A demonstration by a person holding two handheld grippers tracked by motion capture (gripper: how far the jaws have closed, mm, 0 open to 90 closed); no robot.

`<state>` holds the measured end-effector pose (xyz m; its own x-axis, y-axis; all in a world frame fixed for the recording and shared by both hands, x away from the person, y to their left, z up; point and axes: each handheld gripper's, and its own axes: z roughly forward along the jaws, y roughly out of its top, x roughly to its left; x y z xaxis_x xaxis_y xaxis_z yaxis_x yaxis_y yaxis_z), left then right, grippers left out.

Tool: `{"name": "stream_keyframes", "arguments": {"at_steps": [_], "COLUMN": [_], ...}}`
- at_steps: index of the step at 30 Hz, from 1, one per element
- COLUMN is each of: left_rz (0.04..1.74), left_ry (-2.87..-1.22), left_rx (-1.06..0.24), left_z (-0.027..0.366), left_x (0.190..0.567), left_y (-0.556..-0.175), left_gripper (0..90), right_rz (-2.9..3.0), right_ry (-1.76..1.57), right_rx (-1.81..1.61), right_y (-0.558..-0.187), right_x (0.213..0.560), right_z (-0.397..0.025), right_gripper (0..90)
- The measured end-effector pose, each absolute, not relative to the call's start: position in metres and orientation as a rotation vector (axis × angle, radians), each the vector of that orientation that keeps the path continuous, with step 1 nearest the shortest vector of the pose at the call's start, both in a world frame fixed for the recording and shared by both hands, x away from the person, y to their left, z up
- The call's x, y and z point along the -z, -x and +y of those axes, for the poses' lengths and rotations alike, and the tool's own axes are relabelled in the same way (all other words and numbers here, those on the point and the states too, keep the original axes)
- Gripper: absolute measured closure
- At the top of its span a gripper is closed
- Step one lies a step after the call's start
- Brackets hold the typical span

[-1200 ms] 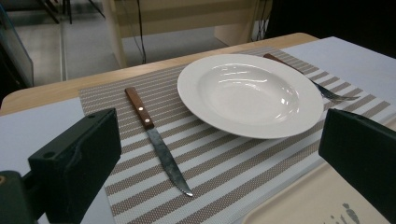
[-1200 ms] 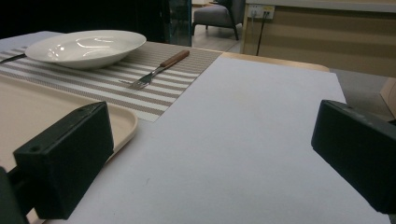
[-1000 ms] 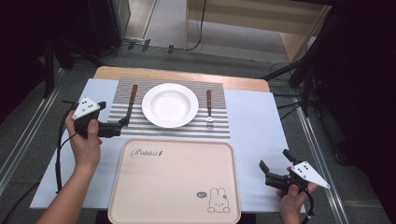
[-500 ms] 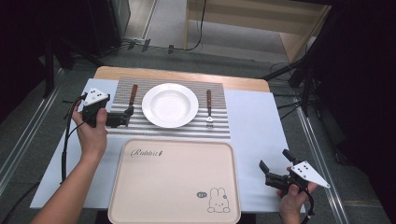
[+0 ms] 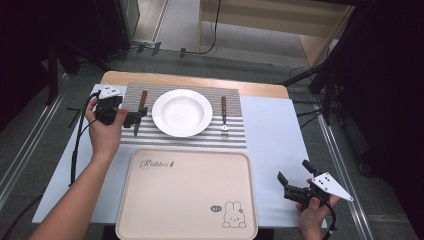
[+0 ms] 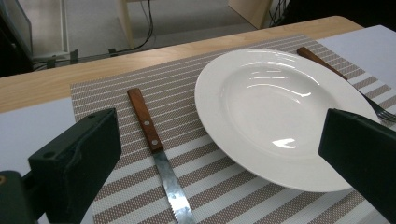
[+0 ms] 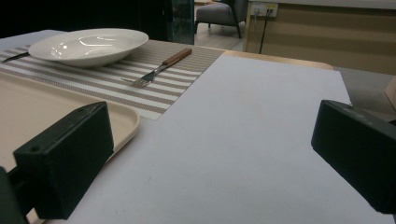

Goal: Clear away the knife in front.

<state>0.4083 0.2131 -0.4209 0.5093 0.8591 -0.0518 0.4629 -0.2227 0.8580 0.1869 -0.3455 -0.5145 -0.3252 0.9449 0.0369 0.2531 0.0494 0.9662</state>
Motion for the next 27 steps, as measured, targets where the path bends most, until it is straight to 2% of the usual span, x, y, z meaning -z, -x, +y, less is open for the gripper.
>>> {"name": "stream_keyframes", "arguments": {"at_steps": [16,17,21,23,24,25,27], "left_rz": [1.177,1.193,1.238,1.271,1.293,1.321,1.362], "left_ry": [-1.913,-1.908,-1.91,-1.905,-1.899,-1.895,-1.91], "left_rx": [-0.503,-0.501,-0.463,-0.471,-0.469,-0.453,-0.437], "left_z": [0.211,0.211,0.213,0.214,0.214,0.215,0.215], "left_x": [0.423,0.423,0.426,0.427,0.428,0.428,0.43], "left_y": [-0.44,-0.442,-0.45,-0.452,-0.454,-0.456,-0.46], "left_gripper": [0.9,5.7,7.4,18.3,18.3,24.0,25.4], "right_rz": [1.661,1.661,1.661,1.66,1.66,1.66,1.66], "right_ry": [-1.22,-1.219,-1.221,-1.223,-1.223,-1.224,-1.226], "right_rx": [-1.308,-1.312,-1.314,-1.311,-1.311,-1.31,-1.308], "right_y": [-0.188,-0.187,-0.187,-0.187,-0.187,-0.188,-0.188], "right_x": [0.515,0.515,0.515,0.515,0.515,0.515,0.515], "right_z": [-0.345,-0.345,-0.346,-0.345,-0.345,-0.345,-0.345], "right_gripper": [0.0,0.0,0.0,0.0,0.0,0.0,0.0]}}
